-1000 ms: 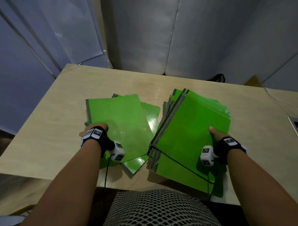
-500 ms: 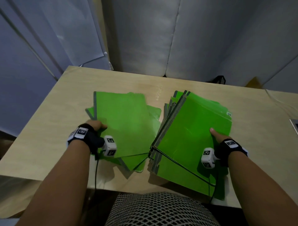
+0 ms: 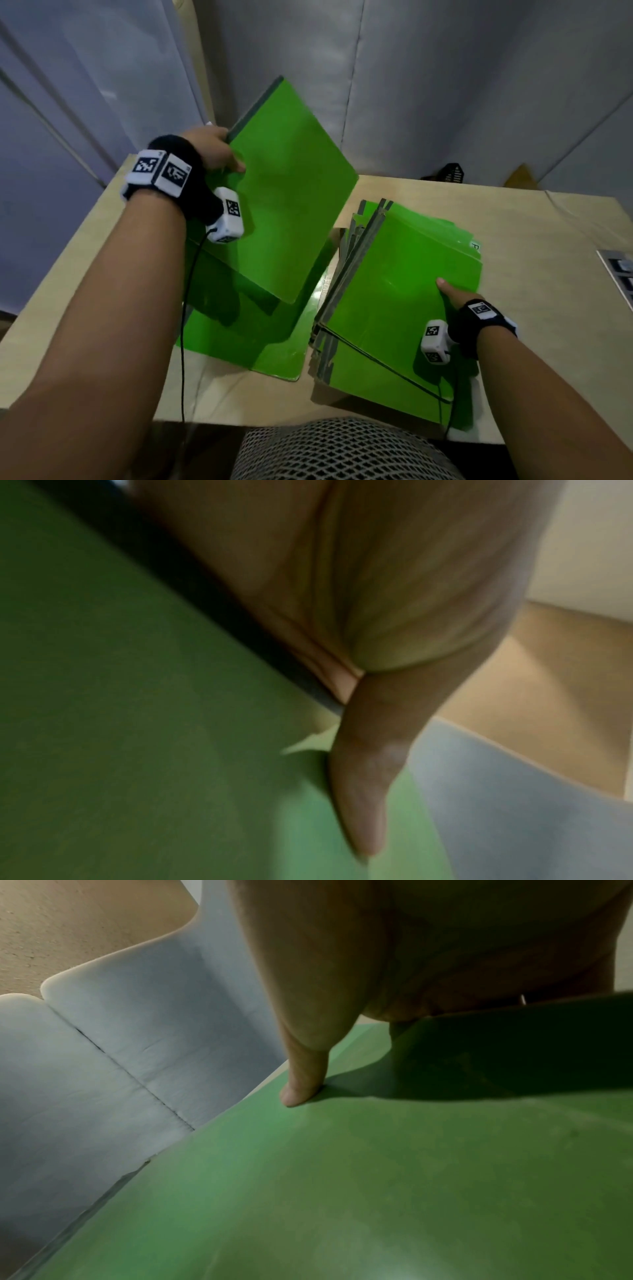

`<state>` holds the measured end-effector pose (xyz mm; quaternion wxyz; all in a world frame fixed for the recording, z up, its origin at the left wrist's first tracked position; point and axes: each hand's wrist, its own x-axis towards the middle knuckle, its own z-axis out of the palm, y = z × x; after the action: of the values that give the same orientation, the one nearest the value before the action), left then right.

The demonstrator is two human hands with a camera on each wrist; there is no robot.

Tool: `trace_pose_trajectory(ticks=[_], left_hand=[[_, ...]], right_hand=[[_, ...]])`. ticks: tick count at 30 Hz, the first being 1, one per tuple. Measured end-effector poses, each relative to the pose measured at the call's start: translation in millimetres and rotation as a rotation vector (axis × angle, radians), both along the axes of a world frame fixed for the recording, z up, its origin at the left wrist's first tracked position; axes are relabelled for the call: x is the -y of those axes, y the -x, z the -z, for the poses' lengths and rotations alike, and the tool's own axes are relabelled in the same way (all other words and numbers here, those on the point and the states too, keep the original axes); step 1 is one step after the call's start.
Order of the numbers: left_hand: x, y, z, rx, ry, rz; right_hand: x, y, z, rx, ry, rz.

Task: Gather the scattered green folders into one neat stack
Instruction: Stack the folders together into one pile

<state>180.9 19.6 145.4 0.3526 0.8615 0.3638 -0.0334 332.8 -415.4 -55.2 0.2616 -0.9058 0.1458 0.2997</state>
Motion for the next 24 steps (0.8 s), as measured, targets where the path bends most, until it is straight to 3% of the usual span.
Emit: trace_pose_trajectory(ticks=[4, 7, 10, 14, 20, 24], left_hand=[[10.2, 12.4, 67.1, -0.244, 0.010, -0.027], [20.2, 41.6, 126.8, -0.357, 0.015, -0.196], [27.9, 74.3, 154.2, -0.422, 0.027, -0.292], [25.8, 98.7, 166.6, -0.571, 0.003, -0.204], [28.0, 97.8, 178.8, -0.456, 0.095, -0.264], [36.7, 86.8, 169.3, -0.327, 0.247, -0.418]], right_hand=[[1.2, 8.4, -6.6, -0.035, 0.172, -0.237], [2.3, 11.7, -12.6, -0.031, 0.267, -0.436], [1.5, 14.2, -16.5, -0.016, 0.247, -0.400], [1.7, 9.2, -11.7, 0.003, 0.260, -0.426], [1.6, 11.7, -6.7, -0.006, 0.139, -0.135], [2.3, 11.5, -4.3, -0.002, 0.142, -0.204]])
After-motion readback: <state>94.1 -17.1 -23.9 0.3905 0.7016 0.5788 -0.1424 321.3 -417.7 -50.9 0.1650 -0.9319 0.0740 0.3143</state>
